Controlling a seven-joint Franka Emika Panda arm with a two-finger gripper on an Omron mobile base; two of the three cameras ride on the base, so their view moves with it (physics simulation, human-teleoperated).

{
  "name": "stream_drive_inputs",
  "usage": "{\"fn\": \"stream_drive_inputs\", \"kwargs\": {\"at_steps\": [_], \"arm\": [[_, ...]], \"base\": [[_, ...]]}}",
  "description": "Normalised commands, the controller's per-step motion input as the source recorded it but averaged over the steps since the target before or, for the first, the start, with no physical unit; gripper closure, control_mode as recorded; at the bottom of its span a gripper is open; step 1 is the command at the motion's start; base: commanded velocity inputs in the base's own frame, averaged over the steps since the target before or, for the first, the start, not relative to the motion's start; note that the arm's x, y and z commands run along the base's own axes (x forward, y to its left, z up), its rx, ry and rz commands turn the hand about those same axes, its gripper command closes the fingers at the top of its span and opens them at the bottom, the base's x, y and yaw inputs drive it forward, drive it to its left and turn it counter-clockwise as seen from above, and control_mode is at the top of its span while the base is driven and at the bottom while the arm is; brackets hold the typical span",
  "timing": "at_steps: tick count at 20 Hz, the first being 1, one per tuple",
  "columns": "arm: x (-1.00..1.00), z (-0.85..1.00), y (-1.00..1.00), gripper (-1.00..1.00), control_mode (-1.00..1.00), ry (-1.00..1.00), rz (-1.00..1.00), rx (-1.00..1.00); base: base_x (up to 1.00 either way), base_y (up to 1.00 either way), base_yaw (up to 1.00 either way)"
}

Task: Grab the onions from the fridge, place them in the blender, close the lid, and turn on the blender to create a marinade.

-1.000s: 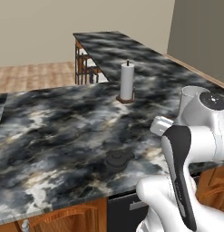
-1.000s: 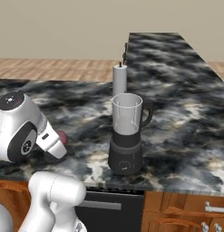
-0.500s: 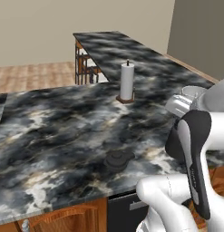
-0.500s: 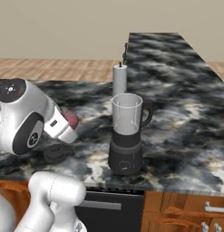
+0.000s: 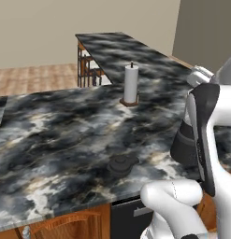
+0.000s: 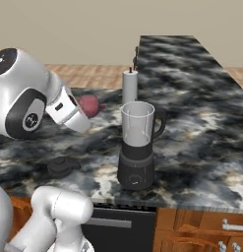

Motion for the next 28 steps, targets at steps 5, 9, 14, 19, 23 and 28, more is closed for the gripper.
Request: {"fn": "stream_drive_inputs", "kwargs": {"at_steps": [5, 9, 14, 19, 23, 28], "arm": [[0.55, 0.00, -0.70, 1.00, -1.00, 0.03, -0.09, 0.05], [0.71, -0.04, -0.50, 1.00, -1.00, 0.17, 0.00, 0.08], [0.78, -0.30, -0.15, 1.00, -1.00, 0.24, 0.01, 0.05], [0.56, -0.40, -0.33, 1.00, -1.00, 0.08, 0.08, 0.08], [0.24, -0.42, -0.50, 1.00, -1.00, 0.00, 0.10, 0.09], [0.45, -0.43, -0.04, 1.00, -1.00, 0.00, 0.11, 0.06]], "base": [[0.00, 0.00, 0.00], [0.00, 0.00, 0.00], [0.00, 0.00, 0.00], [0.00, 0.00, 0.00], [0.00, 0.00, 0.00], [0.00, 0.00, 0.00]]}}
